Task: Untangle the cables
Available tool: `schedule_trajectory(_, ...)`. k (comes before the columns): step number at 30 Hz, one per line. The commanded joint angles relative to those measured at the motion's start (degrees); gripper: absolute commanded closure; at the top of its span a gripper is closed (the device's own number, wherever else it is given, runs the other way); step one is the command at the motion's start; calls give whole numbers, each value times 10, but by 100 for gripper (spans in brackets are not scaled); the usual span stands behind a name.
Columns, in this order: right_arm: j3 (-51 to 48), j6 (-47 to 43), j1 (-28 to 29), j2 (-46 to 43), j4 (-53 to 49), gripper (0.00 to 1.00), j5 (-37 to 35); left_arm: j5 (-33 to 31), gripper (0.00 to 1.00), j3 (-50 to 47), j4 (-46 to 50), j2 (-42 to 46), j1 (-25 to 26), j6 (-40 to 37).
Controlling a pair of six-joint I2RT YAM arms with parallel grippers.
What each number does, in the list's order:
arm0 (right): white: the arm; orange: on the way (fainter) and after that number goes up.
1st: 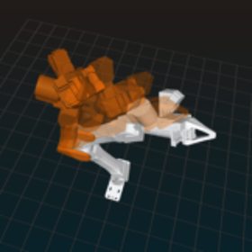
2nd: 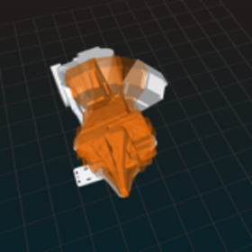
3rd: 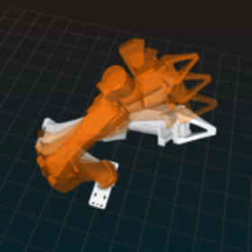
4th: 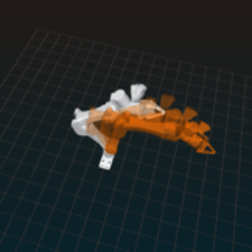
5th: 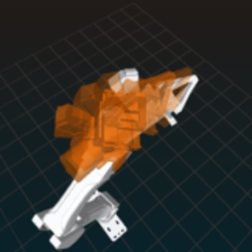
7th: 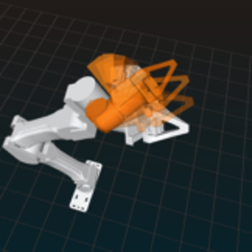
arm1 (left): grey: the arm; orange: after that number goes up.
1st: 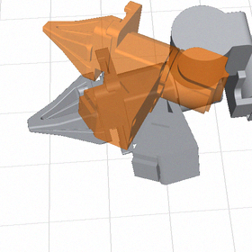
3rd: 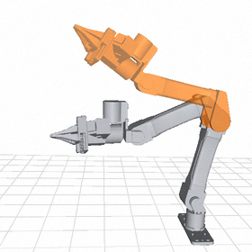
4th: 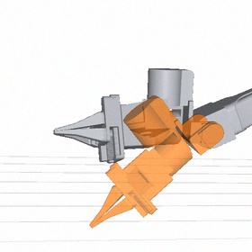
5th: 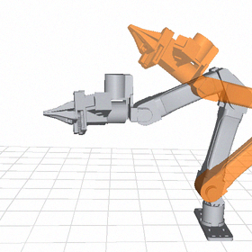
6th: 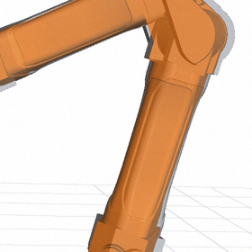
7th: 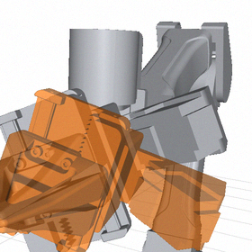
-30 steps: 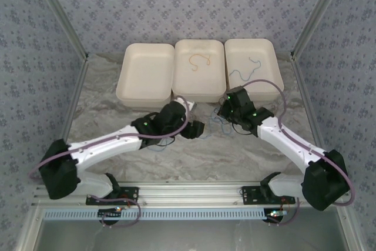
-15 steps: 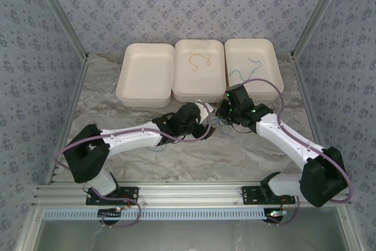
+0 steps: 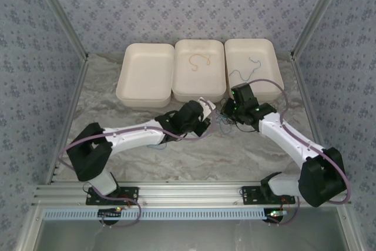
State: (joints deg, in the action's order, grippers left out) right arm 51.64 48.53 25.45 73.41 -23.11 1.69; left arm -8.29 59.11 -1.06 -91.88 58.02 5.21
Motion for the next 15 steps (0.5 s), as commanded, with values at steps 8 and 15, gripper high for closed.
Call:
schedule_trajectory(8, -28, 28, -29, 64, 86, 65, 37, 32, 100, -28, 42, 93, 22, 5)
schedule_trajectory(15, -63, 76, -15, 70, 134, 58, 30, 4, 100, -29, 54, 114, 23, 15)
